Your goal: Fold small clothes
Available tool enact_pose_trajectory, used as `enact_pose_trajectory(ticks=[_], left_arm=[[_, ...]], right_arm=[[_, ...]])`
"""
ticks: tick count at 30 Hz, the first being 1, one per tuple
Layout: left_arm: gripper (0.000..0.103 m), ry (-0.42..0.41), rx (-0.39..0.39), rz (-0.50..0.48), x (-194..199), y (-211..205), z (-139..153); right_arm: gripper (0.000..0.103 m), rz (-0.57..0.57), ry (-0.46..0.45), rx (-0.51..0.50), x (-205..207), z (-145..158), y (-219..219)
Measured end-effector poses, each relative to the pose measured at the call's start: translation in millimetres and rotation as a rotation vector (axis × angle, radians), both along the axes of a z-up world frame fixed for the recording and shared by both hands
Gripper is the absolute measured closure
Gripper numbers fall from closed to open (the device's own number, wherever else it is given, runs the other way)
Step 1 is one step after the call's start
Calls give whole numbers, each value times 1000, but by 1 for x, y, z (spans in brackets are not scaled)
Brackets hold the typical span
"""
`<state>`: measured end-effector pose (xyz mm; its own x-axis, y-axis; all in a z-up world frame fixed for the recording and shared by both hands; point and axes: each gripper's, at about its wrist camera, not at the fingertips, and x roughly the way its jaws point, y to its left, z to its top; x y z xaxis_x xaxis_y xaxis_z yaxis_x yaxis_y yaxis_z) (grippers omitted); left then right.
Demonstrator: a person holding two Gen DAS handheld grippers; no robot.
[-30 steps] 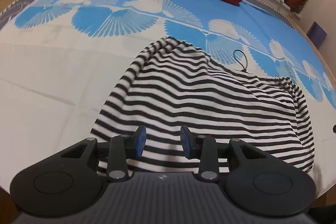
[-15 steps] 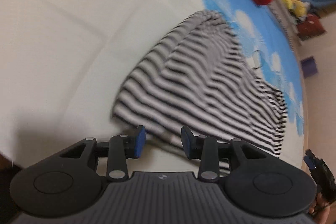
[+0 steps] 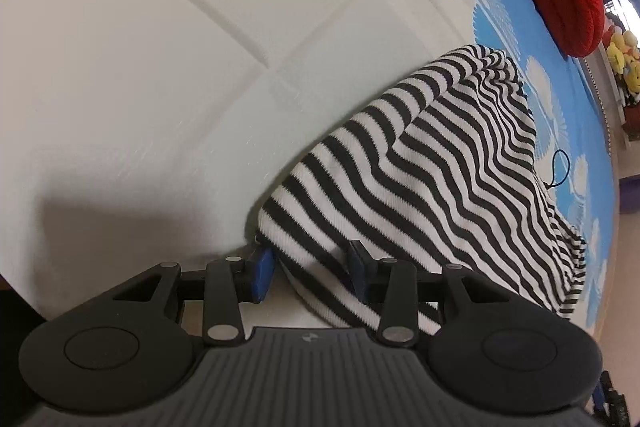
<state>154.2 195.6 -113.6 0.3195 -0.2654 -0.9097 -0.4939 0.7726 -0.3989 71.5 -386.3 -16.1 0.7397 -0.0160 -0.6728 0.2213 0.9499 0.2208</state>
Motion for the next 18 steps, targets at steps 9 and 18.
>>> enact_pose_trajectory(ticks=[9, 18], left_arm=[[90, -63, 88, -91, 7, -19, 7], [94, -179, 175, -128, -7, -17, 34]], right_arm=[[57, -42, 13, 11, -3, -2, -10], [57, -42, 49, -10, 2, -6, 0]])
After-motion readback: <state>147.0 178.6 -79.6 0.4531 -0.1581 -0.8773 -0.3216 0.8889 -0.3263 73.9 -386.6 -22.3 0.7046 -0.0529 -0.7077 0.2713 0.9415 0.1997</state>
